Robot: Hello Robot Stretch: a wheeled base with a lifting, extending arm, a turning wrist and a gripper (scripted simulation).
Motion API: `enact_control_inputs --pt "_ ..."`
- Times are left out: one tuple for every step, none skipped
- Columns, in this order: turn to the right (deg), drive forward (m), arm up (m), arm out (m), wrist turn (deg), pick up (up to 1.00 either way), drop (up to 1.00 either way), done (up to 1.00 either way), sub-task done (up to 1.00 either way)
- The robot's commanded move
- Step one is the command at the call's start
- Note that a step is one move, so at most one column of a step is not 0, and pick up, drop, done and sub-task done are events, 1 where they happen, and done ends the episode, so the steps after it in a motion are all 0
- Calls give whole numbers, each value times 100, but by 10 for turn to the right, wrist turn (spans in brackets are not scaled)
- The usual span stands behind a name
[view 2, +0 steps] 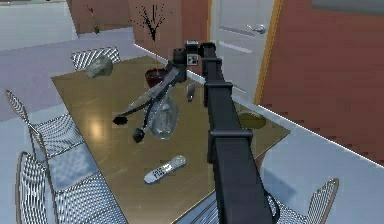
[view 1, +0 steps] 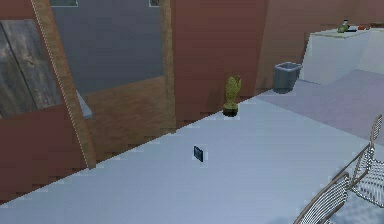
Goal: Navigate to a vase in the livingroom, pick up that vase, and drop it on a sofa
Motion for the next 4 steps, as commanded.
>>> enact_control_inputs --pt "0 0 0 0 450 0 0 0 0" --pt "0 0 0 0 450 0 0 0 0" --pt "0 0 0 0 120 0 0 0 0" --pt "0 0 -30 0 0 0 0 0 0"
